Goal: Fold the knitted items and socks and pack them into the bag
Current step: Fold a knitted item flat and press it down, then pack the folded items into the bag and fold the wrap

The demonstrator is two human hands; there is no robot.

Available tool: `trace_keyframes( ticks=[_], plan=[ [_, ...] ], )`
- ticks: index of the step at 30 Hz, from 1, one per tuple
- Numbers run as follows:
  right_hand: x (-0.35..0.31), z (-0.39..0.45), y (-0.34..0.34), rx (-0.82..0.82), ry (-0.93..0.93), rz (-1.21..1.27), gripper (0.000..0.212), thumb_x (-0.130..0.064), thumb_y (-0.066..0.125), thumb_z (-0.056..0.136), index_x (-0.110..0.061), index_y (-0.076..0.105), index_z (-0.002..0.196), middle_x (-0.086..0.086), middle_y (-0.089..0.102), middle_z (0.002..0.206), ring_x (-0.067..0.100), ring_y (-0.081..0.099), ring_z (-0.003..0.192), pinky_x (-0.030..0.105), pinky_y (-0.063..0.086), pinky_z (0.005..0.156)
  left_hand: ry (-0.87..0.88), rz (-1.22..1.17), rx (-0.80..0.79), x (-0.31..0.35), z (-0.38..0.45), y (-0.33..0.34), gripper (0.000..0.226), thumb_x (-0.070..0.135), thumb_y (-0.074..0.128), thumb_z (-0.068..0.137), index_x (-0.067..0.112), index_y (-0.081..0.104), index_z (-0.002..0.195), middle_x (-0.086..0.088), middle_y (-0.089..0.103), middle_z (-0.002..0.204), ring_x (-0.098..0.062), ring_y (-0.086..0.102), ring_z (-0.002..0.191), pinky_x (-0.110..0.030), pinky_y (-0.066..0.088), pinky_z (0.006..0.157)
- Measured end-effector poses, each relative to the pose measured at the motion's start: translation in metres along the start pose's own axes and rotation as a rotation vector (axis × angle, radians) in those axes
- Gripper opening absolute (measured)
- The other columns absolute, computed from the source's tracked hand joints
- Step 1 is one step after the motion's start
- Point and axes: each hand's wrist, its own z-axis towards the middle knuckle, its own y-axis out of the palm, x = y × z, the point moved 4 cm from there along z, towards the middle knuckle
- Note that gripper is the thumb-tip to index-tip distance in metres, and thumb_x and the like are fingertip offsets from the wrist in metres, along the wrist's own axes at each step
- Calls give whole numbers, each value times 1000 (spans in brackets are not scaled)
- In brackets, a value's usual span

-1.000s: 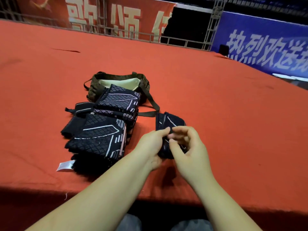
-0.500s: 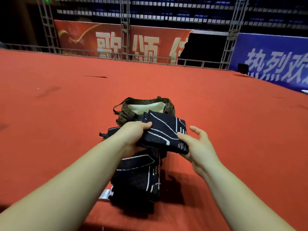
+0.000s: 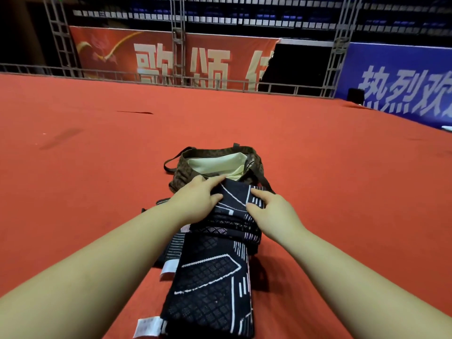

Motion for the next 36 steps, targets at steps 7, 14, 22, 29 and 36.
trace_keyframes(
  ticks=[7, 14, 22, 29, 36],
  plan=[
    [14, 1, 19, -169, 7, -51, 57, -42, 42, 97, -31, 23, 149, 6, 39, 146, 22, 41, 132, 32, 32, 108, -98, 40, -115, -20, -4, 21, 48, 51, 26, 99, 46, 18, 146, -8, 36, 126, -28, 39, 122, -35, 31, 106],
    [10, -7, 22, -81, 197, 54, 74, -48, 55, 89, -15, 23, 148, 12, 50, 134, 30, 53, 117, 37, 43, 98, -203, -62, -86, -11, -15, 14, 65, 47, 40, 97, 38, 3, 150, -17, 31, 142, -36, 43, 123, -38, 34, 101],
    [-7, -14, 0, -227, 428, 486, 13, -12, 68, 84, -8, 56, 85, 1, 55, 59, 7, 49, 37, 16, 39, 40, -442, -408, -42, -5, -24, 0, 48, 37, 65, 88, -3, 60, 113, -10, 57, 92, -21, 53, 70, -28, 40, 53],
    [-17, -12, 1, -140, 204, 482, 37, -4, 74, 70, -9, 55, 101, 8, 63, 100, 22, 62, 88, 28, 48, 69, -382, -586, -75, -15, -36, -2, 20, 30, 69, 85, 12, 64, 92, 5, 58, 70, -8, 50, 57, -21, 41, 51],
    [-29, -14, 7, -195, 165, 769, 34, 0, 58, 72, -1, 57, 106, 13, 63, 91, 23, 63, 69, 25, 48, 52, -305, -656, -107, -21, -40, -19, 11, 31, 73, 81, 22, 67, 82, 5, 70, 88, -11, 64, 84, -25, 50, 77]
  ],
)
